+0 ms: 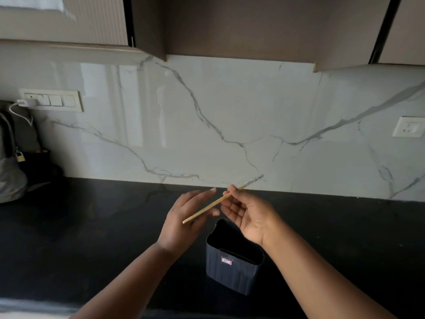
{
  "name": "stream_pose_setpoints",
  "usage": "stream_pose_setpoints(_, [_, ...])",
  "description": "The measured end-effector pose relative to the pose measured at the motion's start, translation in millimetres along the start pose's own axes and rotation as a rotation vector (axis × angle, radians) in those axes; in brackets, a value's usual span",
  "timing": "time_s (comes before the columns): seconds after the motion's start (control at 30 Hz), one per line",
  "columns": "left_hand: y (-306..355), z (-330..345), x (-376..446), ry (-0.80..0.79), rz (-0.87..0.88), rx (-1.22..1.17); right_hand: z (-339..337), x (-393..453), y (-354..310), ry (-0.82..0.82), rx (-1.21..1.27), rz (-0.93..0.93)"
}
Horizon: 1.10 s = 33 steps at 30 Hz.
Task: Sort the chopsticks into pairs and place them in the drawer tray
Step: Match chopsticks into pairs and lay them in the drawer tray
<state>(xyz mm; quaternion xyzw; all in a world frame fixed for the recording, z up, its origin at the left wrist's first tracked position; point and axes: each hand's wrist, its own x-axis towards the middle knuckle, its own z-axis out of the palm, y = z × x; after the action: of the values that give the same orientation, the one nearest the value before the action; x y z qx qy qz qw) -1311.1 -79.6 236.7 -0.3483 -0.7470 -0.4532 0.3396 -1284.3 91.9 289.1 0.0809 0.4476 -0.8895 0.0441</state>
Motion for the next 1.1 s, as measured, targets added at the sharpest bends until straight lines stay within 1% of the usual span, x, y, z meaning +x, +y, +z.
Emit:
stream_pose_setpoints(0.07, [16.8, -3.6, 15.9, 0.072, 0.098, -0.125, 4.2, -5.5, 4.3, -0.04, 0.016, 0.036])
stream_pose_setpoints(0.1, [23.9, -5.3, 21.7, 0.101, 0.091, -0.203, 5.9, -9.0, 4.6, -0.044, -0.033, 0.05])
stream_pose_setpoints(0.13, [30.6, -7.7, 27.1, 0.122, 0.026, -0.301, 7.3, -12.3, 4.2, -0.023, -0.132, 0.055])
stream_pose_setpoints(0.17, [36.6, -11.3, 33.3, 0.134, -0.084, -0.4, 7.7, -15.7, 3.6, 0.029, -0.288, 0.025])
stream_pose_setpoints(0.2, [41.0, -15.9, 39.8, 0.14, -0.209, -0.478, 6.3, -18.4, 3.0, 0.117, -0.495, -0.064])
stream_pose_setpoints(0.23, [43.2, -21.2, 46.5, 0.151, -0.321, -0.527, 3.1, -20.5, 3.1, 0.225, -0.73, -0.215])
stream_pose_setpoints(0.3, [41.9, -32.8, 57.7, 0.19, -0.469, -0.585, -6.2, -27.6, 4.3, 0.41, -1.179, -0.564])
stream_pose_setpoints(0.33, [40.1, -38.4, 62.0, 0.204, -0.515, -0.605, -9.4, -32.1, 4.9, 0.457, -1.311, -0.683])
stream_pose_setpoints(0.37, [38.2, -42.7, 64.9, 0.198, -0.559, -0.619, -12.1, -35.7, 5.3, 0.468, -1.382, -0.761])
stream_pose_setpoints(0.43, [34.1, -46.1, 65.5, 0.121, -0.666, -0.64, -16.6, -39.2, 7.6, 0.39, -1.444, -0.826])
stream_pose_setpoints(0.5, [30.3, -43.3, 61.2, 0.02, -0.778, -0.651, -17.9, -43.6, 11.4, 0.243, -1.406, -0.776])
stream_pose_setpoints(0.57, [26.3, -36.3, 53.5, -0.05, -0.861, -0.651, -20.9, -47.4, 17.1, 0.165, -1.358, -0.676])
stream_pose_setpoints(0.7, [16.4, -19.1, 29.7, -0.16, -0.936, -0.627, -36.9, -49.6, 32.1, 0.175, -1.349, -0.529])
stream_pose_setpoints(0.8, [4.1, -8.1, 7.2, -0.253, -0.962, -0.542, -58.6, -49.1, 49.0, 0.168, -1.412, -0.324])
stream_pose_setpoints(0.83, [-2.0, -4.4, -0.6, -0.246, -0.966, -0.492, -67.5, -50.0, 57.4, 0.148, -1.441, -0.237])
stream_pose_setpoints(0.87, [-9.5, -1.1, -8.8, -0.206, -0.976, -0.446, -77.2, -51.1, 67.2, 0.121, -1.459, -0.148])
stream_pose_setpoints(0.93, [-27.7, 3.9, -27.5, -0.07, -1.015, -0.403, -96.6, -55.5, 90.6, 0.059, -1.433, 0.012])
stream_pose_setpoints(1.0, [-44.4, 6.5, -48.8, 0.032, -1.038, -0.364, -116.8, -60.4, 117.5, 0.005, -1.422, 0.112])
stream_pose_setpoints(1.03, [-52.7, 7.8, -60.9, 0.032, -1.029, -0.277, -127.0, -62.9, 131.3, -0.026, -1.464, 0.134])
stream_pose_setpoints(1.1, [-66.0, 9.2, -86.9, -0.047, -0.984, -0.026, -147.6, -68.8, 158.7, -0.116, -1.549, 0.188])
